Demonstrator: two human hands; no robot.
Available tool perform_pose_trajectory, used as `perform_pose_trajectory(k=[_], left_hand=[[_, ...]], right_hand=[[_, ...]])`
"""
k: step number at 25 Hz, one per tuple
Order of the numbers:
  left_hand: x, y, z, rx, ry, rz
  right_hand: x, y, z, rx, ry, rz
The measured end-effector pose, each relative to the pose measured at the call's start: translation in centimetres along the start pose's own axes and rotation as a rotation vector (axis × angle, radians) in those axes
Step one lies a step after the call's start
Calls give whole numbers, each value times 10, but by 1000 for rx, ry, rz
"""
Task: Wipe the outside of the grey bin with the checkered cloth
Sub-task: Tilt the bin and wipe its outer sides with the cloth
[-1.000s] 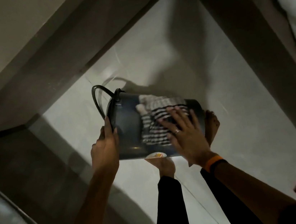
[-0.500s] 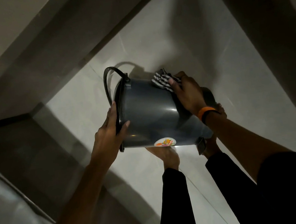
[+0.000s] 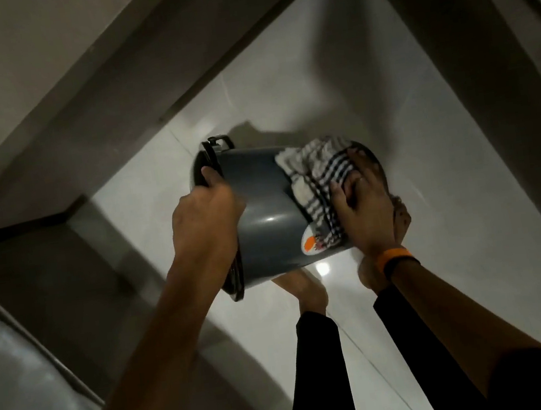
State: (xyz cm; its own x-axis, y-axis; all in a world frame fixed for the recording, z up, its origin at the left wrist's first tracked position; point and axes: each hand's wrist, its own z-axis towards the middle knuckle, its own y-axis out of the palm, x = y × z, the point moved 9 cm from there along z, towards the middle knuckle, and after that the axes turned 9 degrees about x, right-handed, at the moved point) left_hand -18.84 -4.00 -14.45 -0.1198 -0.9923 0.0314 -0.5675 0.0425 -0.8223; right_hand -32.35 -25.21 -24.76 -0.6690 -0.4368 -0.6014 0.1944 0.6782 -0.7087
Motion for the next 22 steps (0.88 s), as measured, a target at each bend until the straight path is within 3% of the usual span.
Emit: perform_pose_trajectory(k=[2, 3, 6, 8, 9, 11, 13, 17, 20, 22], left_hand=[[9, -10, 6, 48, 18, -3], [11, -14, 8, 62, 14, -17], [14, -18, 10, 86, 24, -31], [11, -18, 6, 71, 22, -29], [8, -17, 3, 57, 14, -8], [0, -18, 3, 63, -2, 20], [-1, -21, 8, 108, 3, -1], [-2, -31, 23, 269, -32, -15], [-28, -31, 24, 377, -152, -24], [-49, -12, 22, 341, -174, -165]], right_hand=[[-11, 5, 19, 51, 107, 83], [-32, 12, 17, 43, 19, 88], [-112, 43, -28, -92, -552, -49], [-111, 48, -38, -160, -668, -190], [-93, 41, -27, -149, -600, -279], [-45, 15, -1, -80, -288, -394], [-22, 5, -1, -51, -133, -345], [-52, 30, -27, -134, -389, -135], [-49, 26, 3, -59, -288, -114], [-60, 31, 24, -28, -268, -132]])
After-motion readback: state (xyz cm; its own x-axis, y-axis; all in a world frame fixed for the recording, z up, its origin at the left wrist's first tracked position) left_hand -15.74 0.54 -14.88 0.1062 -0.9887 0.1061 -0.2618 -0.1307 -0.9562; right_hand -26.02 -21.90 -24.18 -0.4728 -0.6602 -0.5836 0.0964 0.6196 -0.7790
